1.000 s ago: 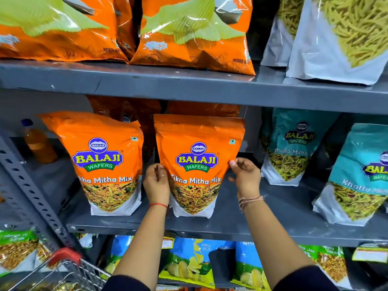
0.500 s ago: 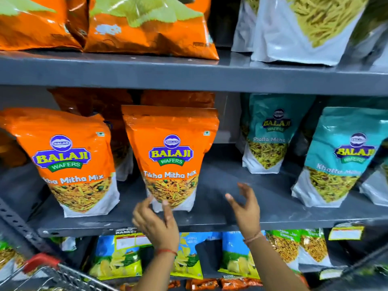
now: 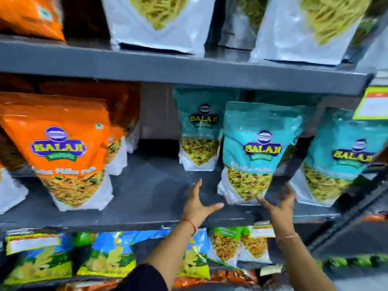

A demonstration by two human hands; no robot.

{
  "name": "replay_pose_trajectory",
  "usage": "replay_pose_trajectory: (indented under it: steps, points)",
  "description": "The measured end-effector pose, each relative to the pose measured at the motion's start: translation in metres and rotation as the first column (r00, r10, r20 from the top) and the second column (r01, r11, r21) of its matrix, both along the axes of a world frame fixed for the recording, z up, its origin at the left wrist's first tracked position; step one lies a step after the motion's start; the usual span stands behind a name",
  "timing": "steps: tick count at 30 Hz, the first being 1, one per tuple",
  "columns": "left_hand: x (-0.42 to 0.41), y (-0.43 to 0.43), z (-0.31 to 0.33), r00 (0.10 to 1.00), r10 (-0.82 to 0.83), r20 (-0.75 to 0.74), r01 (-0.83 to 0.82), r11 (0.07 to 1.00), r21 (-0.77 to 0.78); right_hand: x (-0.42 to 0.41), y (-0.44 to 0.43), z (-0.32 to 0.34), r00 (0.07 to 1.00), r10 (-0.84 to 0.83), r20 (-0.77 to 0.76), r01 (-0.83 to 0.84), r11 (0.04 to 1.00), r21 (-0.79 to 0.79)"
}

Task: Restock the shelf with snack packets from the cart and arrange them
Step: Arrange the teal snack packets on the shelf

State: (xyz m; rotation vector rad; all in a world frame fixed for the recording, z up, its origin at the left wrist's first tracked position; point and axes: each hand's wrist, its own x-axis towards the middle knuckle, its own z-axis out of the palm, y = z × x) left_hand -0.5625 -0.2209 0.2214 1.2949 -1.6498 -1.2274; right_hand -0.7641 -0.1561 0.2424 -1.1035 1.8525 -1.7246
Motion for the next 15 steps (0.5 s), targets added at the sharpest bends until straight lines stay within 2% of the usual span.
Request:
replay_pose_trajectory:
  steps: [2,5,7,9,15]
  points:
    - [-0.030,-0.016,0.006,0.996,-0.079,0.049,0.078,0.997,0.018,-0.032,-0.011,-0.001,0.964,0.265,0.018,-0.265,0.958,0.110]
    - [-0.058,-0.028,0.009,0.992,-0.118,0.039,0.117,0.993,0.030,-0.051,-0.029,0.000,0.871,0.491,0.001,-0.480,0.851,0.211]
    - [-0.063,-0.028,0.007,0.998,-0.063,0.007,0.062,0.996,0.058,-0.052,-0.037,0.001,0.836,0.546,0.044,-0.543,0.814,0.206]
    - [-0.055,-0.028,0.003,0.998,-0.018,-0.061,0.023,0.995,0.092,-0.045,-0.039,-0.002,0.844,0.533,0.058,-0.533,0.825,0.187]
    - [-0.004,-0.033,0.000,0.995,0.041,-0.096,-0.029,0.991,0.130,0.004,-0.044,-0.009,0.833,0.546,0.087,-0.553,0.821,0.145]
